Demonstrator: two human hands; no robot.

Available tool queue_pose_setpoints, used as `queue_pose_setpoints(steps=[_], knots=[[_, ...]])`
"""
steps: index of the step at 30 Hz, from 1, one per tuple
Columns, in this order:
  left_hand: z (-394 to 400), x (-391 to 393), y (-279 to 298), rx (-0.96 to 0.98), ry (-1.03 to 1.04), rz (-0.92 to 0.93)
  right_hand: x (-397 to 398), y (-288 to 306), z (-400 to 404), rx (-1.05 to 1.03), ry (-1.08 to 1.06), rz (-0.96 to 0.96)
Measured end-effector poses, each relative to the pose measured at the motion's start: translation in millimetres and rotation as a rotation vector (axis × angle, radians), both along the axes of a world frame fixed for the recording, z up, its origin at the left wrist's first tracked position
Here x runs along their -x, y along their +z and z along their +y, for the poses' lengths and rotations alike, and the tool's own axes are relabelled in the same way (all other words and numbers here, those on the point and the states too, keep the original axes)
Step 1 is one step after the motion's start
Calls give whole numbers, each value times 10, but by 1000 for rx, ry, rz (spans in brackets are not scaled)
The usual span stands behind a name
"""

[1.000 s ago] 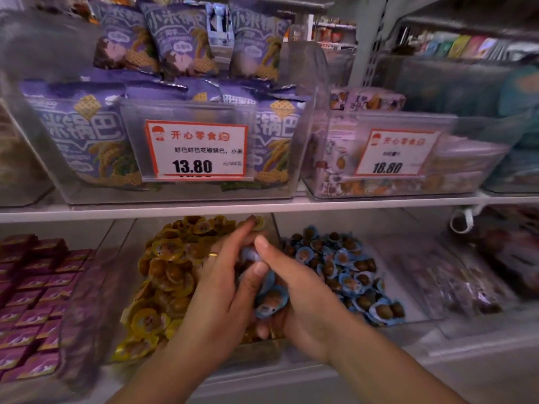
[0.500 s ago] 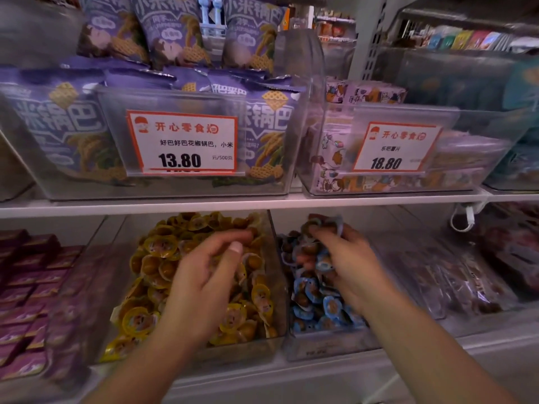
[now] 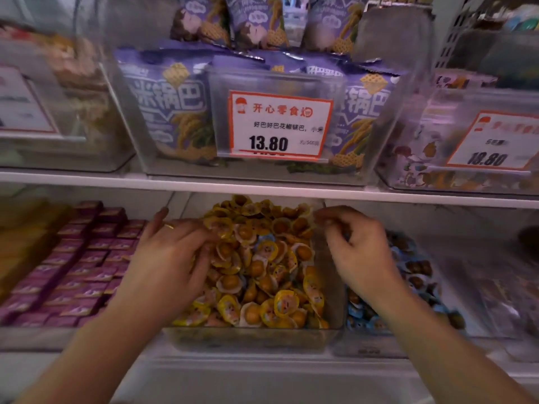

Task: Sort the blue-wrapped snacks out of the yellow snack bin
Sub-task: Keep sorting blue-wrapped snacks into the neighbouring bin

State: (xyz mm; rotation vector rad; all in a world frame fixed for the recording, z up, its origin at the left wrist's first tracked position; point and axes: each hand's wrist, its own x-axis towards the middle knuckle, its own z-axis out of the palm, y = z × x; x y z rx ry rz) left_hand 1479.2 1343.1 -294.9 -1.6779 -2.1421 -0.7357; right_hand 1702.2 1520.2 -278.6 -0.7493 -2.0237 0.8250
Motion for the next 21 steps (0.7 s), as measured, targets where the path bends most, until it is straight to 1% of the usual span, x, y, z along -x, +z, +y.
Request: queue_pose_setpoints(steps=[2,4,6,8,11,14,19,21], knots=[[-73,42,-21,42,24,-22,169,-33,-197,-97,156,-136],[-116,62,-37,70,23,-28,378,-123,-363,-154,328,-351],[-149,67,-57,80,-8,-11,590,-276,-471,-185,450,-547],[-186,72,-77,76,-48,6,777,-433,-510,-211,492,-699],[-250,103,-104,51,-84,-7,935,-569,-451,-155,477,-889],[-284,122,-119,54,-96,-11,973,-625,-325,-207,437,-1001],[-275,95,-119,61,-94,-16,1011,-562,-237,-198,437,-1102],[-270,71,-119,79,-85,2,1006,-536,-230,-188,467,-1074]])
